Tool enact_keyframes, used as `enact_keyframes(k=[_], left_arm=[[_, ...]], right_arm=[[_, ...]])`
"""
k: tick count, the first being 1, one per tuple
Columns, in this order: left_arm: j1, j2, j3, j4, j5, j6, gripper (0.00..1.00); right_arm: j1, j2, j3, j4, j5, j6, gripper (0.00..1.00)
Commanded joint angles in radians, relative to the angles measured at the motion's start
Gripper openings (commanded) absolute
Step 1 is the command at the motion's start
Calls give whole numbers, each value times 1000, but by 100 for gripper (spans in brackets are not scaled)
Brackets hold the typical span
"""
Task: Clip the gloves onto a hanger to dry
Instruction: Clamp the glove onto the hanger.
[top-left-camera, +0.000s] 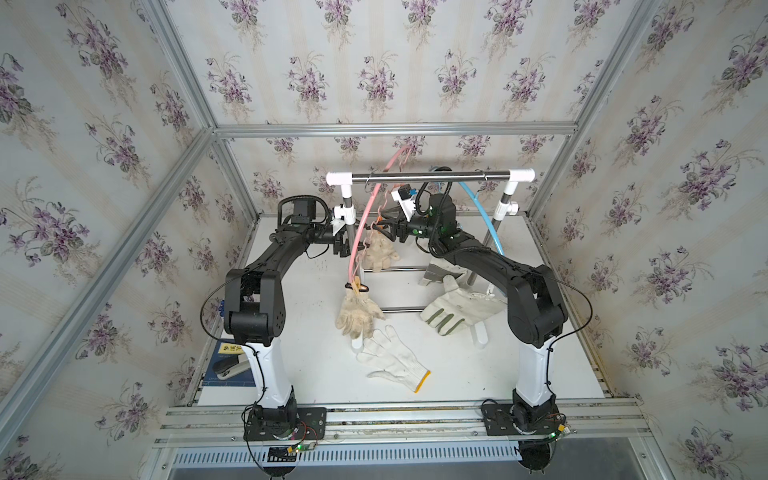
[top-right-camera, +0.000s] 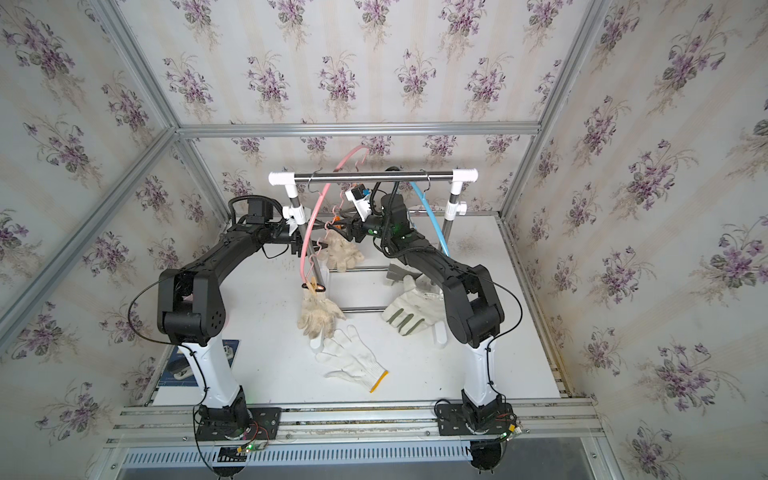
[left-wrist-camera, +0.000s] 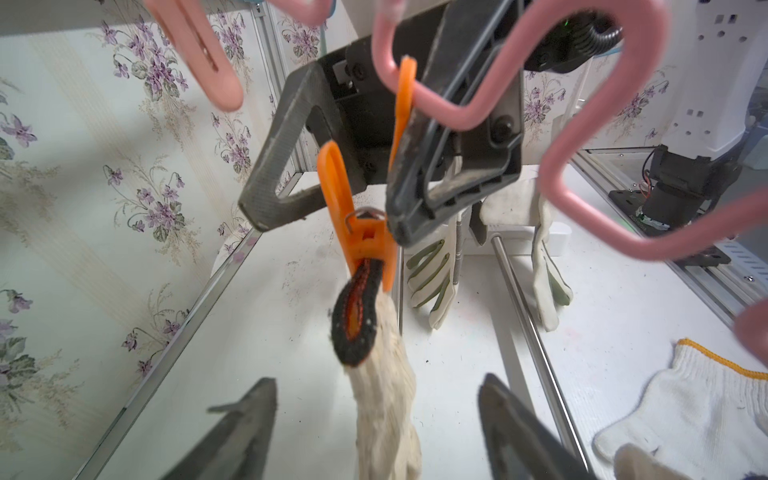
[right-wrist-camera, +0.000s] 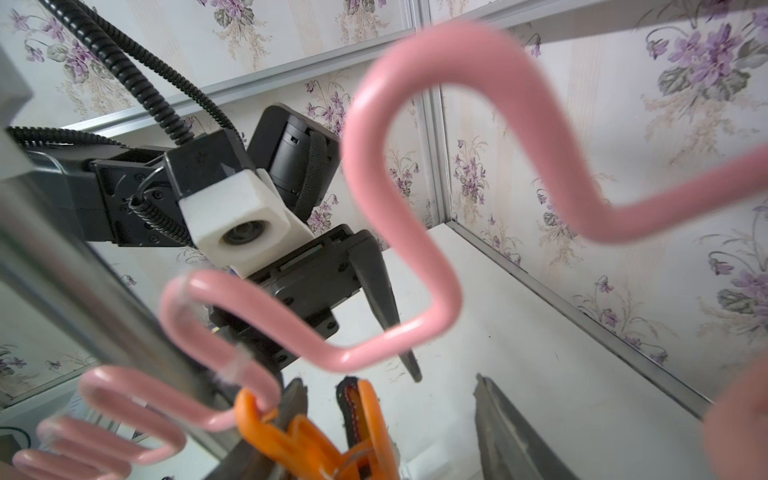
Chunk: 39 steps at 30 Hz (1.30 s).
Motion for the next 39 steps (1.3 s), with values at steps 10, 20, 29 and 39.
enact_keyframes(k=[10, 20, 29, 39], left_arm=[[37, -61, -178, 569, -126, -475, 100], [75, -110, -325, 903, -294, -763, 100], [123, -180, -313, 729, -565, -1068, 100], [223, -210, -335, 891, -470, -1462, 100]], right_arm=[[-1, -55, -16, -89, 123, -73, 68], [6, -91, -57, -196, 204, -172, 72], [94, -146, -82, -338, 422, -347, 72], [160, -287, -204, -358, 633, -389, 71]])
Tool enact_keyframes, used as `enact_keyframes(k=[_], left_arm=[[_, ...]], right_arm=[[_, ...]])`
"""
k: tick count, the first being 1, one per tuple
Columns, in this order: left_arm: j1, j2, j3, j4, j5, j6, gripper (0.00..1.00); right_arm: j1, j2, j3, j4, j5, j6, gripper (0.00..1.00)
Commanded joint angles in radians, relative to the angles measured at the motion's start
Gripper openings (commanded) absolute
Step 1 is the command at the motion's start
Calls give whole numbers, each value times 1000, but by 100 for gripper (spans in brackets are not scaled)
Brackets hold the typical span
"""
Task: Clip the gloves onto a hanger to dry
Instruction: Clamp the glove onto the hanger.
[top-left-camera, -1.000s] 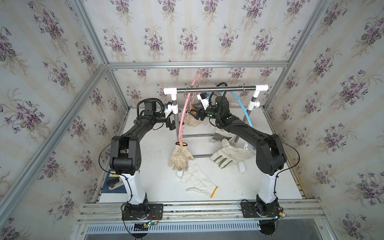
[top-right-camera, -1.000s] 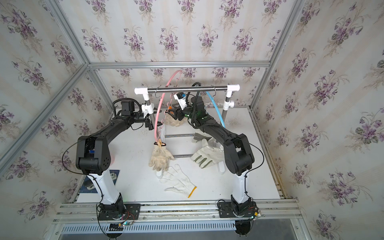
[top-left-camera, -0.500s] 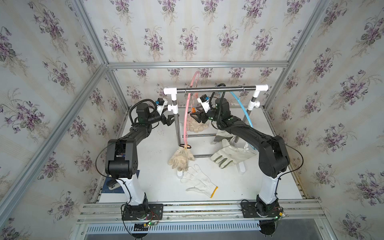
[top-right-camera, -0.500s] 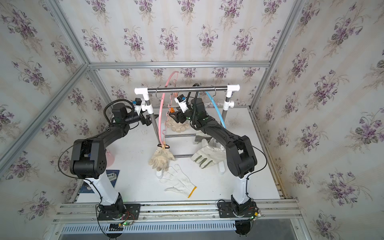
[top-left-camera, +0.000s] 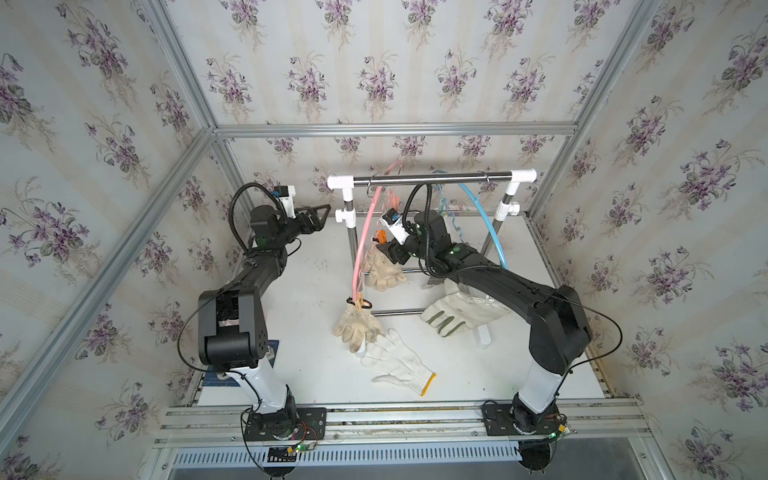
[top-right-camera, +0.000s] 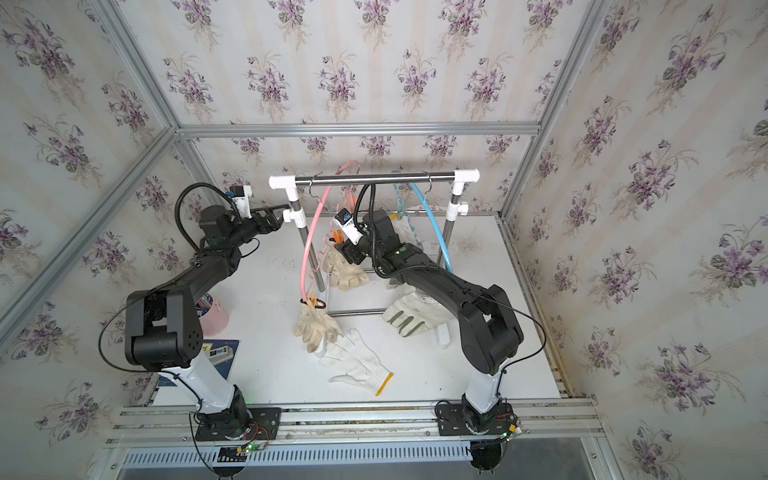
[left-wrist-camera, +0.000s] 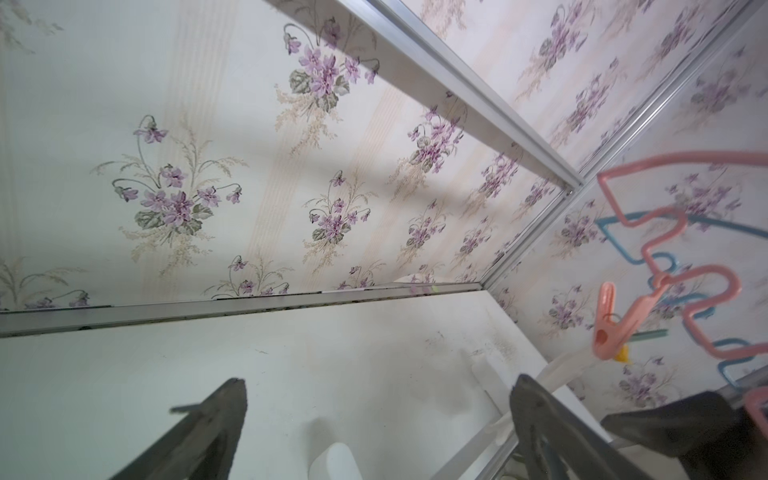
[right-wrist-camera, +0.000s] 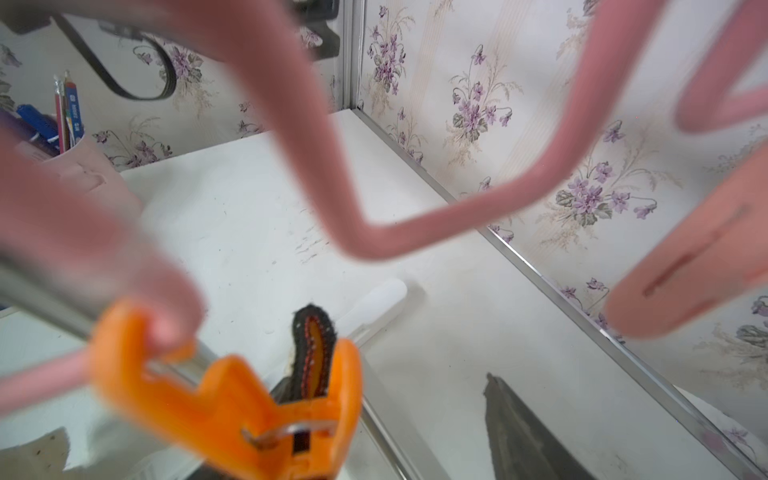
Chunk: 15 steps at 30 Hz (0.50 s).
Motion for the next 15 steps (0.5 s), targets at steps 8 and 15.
enact_keyframes(k=[8, 15], left_arm=[[-27, -203, 29, -342, -104, 233, 100], [-120, -340, 91, -703, -362, 492, 100]], right_arm=[[59, -156, -84, -67, 132, -47, 71], [74, -201, -87, -155, 271, -12, 70]])
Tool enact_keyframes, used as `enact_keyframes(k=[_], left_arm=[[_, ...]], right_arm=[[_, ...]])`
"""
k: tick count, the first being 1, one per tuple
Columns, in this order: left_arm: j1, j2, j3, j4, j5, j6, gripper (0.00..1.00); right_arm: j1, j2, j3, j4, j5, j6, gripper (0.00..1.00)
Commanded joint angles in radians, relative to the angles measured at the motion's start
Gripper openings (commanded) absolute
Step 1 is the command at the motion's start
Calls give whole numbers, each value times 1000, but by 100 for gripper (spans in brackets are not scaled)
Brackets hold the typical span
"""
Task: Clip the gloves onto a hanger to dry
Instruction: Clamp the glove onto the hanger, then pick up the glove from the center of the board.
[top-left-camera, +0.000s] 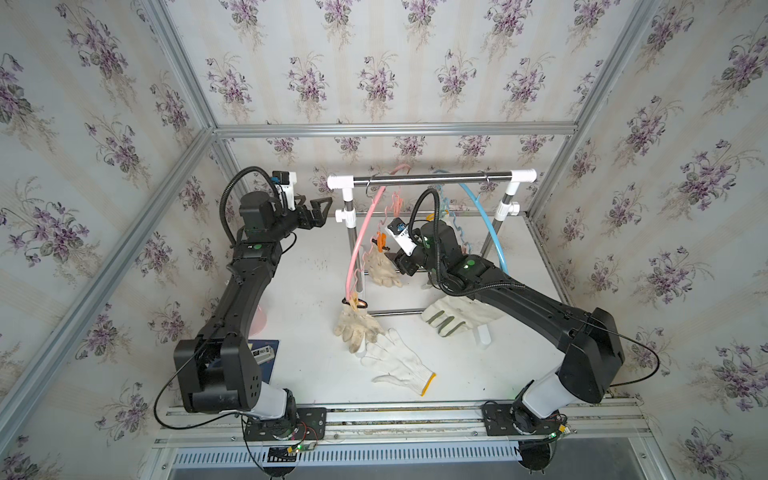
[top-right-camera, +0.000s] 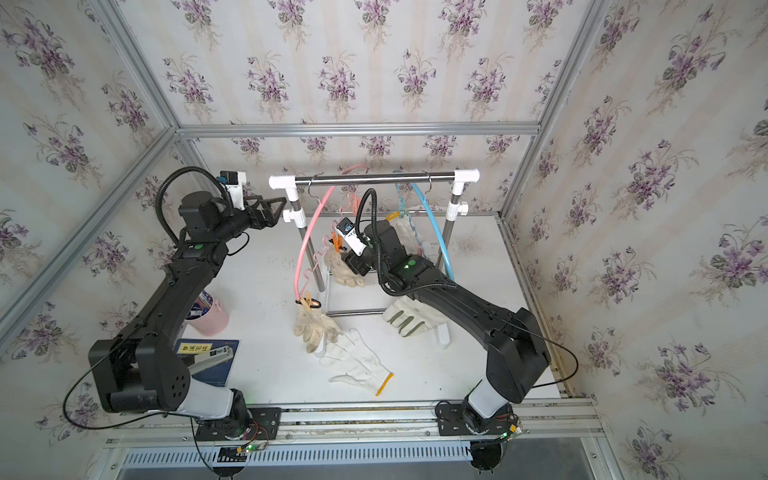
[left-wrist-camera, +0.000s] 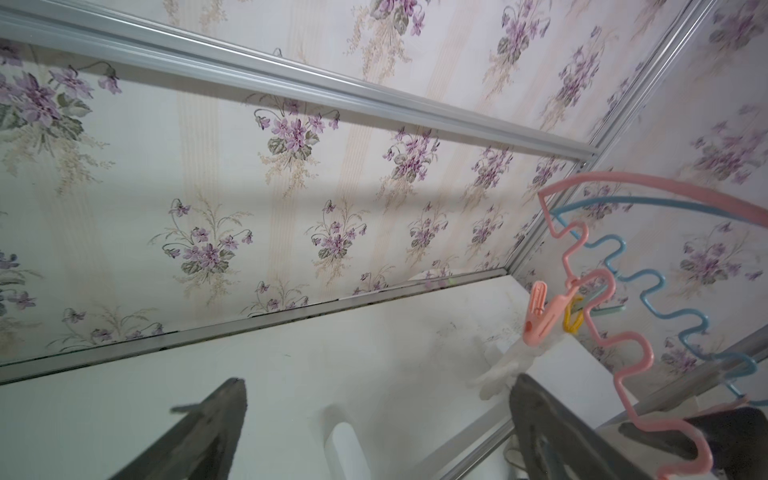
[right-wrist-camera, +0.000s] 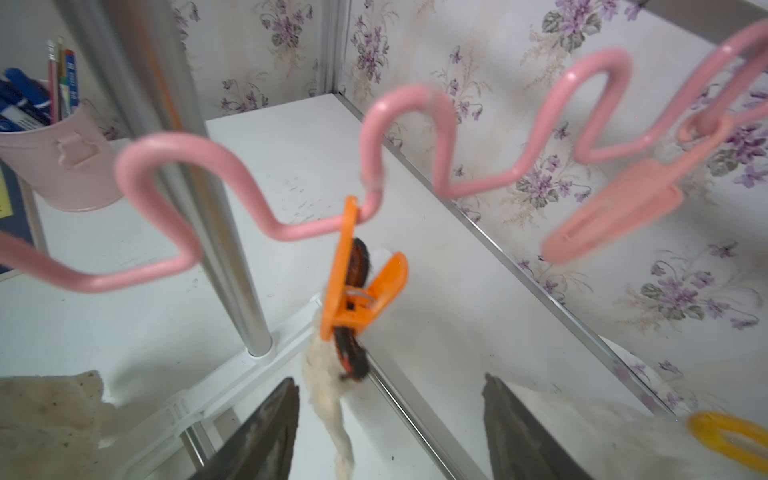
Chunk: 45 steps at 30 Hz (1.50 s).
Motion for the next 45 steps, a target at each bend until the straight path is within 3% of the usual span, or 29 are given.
enact_keyframes(k=[1, 6, 9, 10, 14, 18, 23, 29, 37, 45], left_arm=[[-26, -81, 5, -202, -173, 154, 100], [-24, -246, 4, -244, -313, 72, 100], [-14, -323, 16, -286, -601, -225, 100], [-10, -344, 25, -314, -596, -206, 100], [-12, -460, -47, -249, -341, -75, 100], [-64, -593, -131, -274, -122, 11, 100], [-230, -711, -180, -469, -99, 124, 99], [-383, -804, -233, -569, -30, 127, 98], [-405, -896, -245, -813, 110, 156, 96], [-432, -885, -345, -720, 159, 67, 94]], right_arm=[[4, -38, -3, -53, 75, 24, 69], [43, -167, -84, -77, 69, 52, 65], [67, -242, -113, -125, 27, 98, 63], [73, -263, -119, -146, -1, 115, 62], [149, -334, -172, -214, -34, 113, 58], [272, -383, -273, -270, 42, 124, 58], [352, -412, -399, -295, 53, 223, 56], [467, -380, -548, -243, 78, 218, 54], [539, -273, -655, -114, 72, 216, 52], [551, -207, -671, -110, 73, 221, 55]])
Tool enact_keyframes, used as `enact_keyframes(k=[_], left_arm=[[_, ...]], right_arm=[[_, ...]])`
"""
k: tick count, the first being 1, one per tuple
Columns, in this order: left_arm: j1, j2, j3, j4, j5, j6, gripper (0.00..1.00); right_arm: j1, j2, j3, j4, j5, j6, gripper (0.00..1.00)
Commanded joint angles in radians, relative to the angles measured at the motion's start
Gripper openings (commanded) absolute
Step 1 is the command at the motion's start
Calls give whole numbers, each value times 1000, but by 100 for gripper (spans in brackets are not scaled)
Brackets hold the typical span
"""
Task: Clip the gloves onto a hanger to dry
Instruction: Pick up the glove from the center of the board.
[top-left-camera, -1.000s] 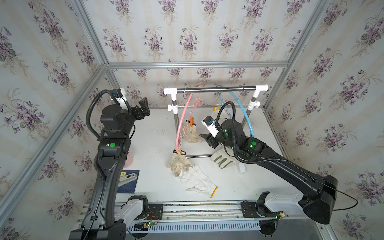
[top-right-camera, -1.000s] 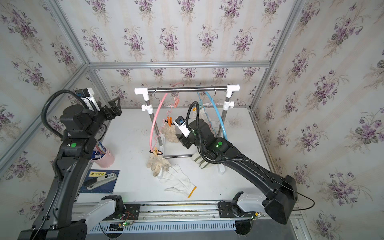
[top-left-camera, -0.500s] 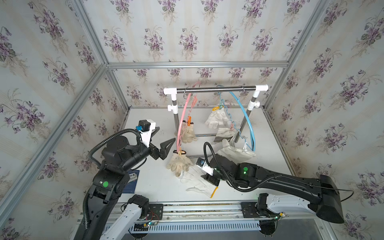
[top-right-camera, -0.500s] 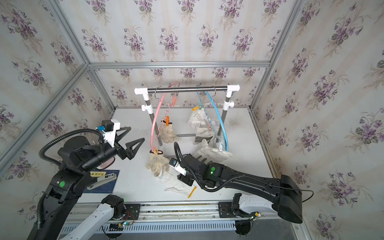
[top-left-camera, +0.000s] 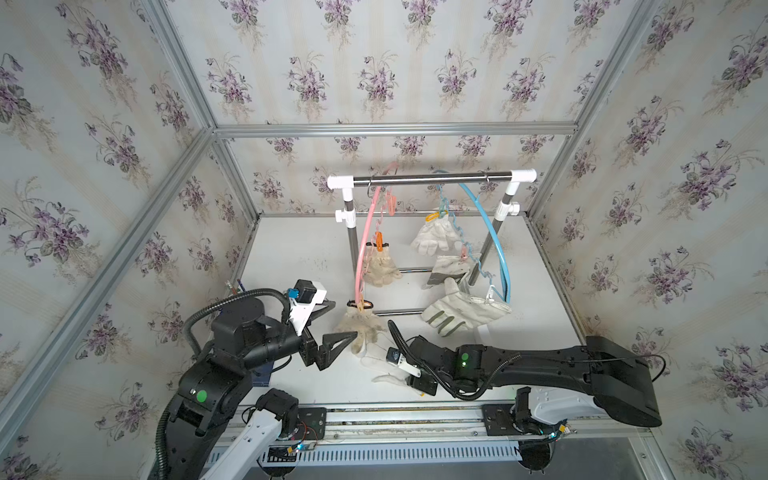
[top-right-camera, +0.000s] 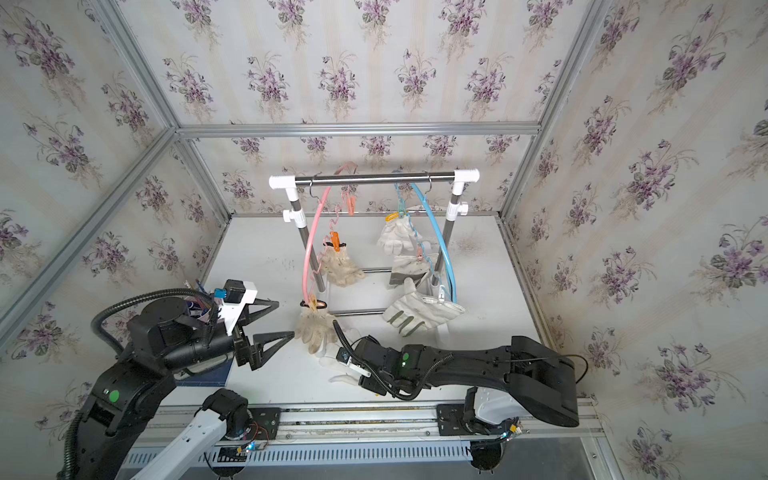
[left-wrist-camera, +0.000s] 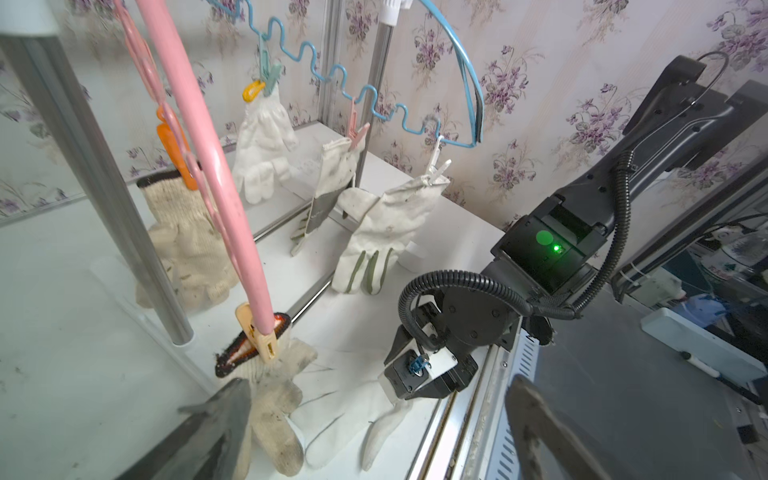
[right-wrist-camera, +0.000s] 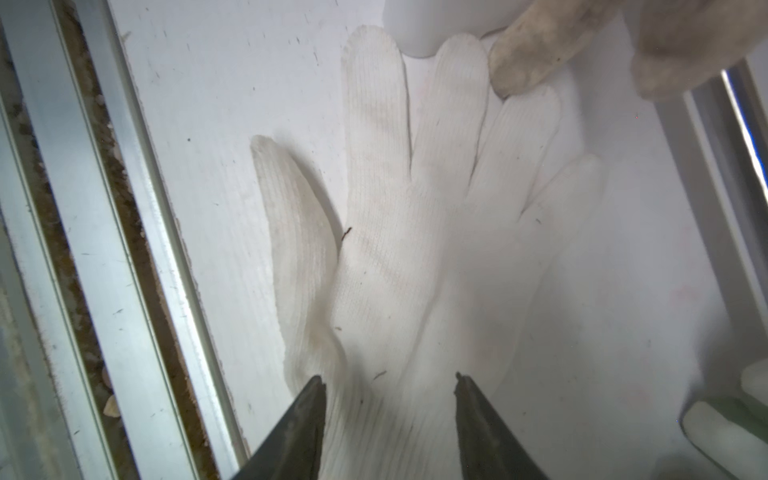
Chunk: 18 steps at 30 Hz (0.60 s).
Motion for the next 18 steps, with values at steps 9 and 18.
enact_keyframes(k=[9, 18], left_arm=[[-214, 114, -15, 94, -166, 4, 96], [-260, 81, -27, 129, -302, 15, 99]], right_arm=[[31, 75, 27, 18, -9, 13, 61], [40, 139, 52, 1, 3, 15, 60]])
